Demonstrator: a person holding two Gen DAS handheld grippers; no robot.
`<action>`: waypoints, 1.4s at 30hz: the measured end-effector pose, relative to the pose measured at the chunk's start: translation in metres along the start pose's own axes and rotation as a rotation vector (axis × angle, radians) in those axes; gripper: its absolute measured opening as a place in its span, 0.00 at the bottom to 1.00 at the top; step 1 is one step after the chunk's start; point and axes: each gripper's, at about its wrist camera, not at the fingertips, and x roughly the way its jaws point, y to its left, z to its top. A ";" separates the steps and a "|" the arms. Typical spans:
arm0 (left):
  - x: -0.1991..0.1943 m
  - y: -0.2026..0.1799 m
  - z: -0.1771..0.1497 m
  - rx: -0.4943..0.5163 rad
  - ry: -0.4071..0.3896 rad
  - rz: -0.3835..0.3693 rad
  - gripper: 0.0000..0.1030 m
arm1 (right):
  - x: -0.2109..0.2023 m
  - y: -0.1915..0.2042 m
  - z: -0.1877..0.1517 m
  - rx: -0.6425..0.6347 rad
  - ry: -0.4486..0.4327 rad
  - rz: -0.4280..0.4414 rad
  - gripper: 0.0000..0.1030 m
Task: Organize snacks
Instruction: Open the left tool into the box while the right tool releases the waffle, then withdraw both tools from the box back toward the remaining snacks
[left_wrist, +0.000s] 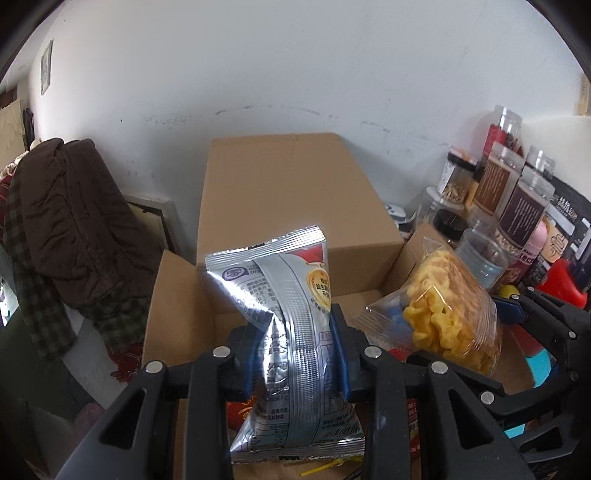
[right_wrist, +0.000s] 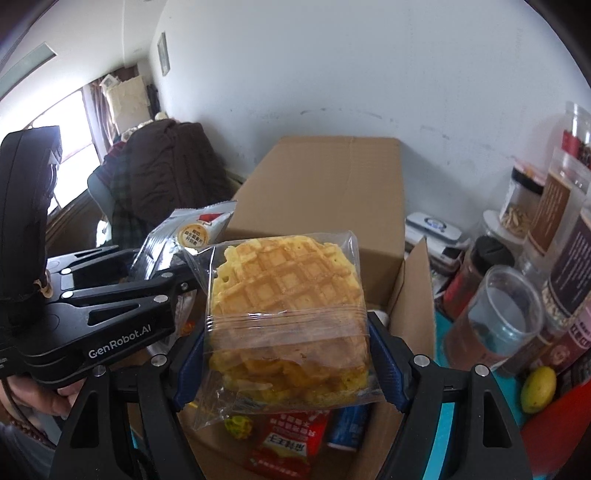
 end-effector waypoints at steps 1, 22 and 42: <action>0.004 0.000 -0.001 -0.001 0.014 0.003 0.31 | 0.004 -0.002 -0.001 0.003 0.015 -0.001 0.76; 0.038 0.011 -0.019 -0.063 0.182 0.040 0.37 | 0.025 -0.007 -0.003 0.023 0.100 -0.040 0.90; -0.054 -0.004 0.009 -0.039 0.028 0.100 0.37 | -0.053 0.016 0.013 -0.016 -0.004 -0.079 0.90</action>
